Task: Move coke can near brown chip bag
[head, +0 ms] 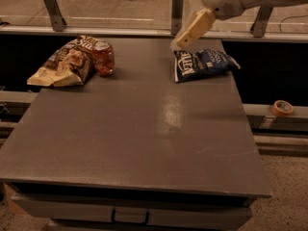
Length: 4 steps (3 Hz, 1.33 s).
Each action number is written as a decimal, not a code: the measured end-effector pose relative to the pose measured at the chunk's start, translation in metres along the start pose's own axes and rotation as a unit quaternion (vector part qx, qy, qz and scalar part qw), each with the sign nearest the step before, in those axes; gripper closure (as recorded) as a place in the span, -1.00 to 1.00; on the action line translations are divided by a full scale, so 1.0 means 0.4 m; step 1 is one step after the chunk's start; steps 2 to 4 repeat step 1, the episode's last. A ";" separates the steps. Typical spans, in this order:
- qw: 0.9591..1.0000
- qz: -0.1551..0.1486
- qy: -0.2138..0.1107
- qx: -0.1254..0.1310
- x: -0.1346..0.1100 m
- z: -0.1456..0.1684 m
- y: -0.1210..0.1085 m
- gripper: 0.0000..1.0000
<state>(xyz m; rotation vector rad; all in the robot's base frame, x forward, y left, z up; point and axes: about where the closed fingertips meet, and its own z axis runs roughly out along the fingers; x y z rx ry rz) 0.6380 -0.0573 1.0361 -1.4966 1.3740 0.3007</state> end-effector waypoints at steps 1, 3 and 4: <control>1.000 -0.005 0.000 0.009 -0.010 -0.016 -0.018 -1.00; 1.000 -0.005 0.000 0.009 -0.010 -0.016 -0.018 -1.00; 1.000 -0.005 0.000 0.009 -0.010 -0.016 -0.018 -1.00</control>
Offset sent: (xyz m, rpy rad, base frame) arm 0.0000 0.0000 0.0000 0.0000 0.0000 0.0000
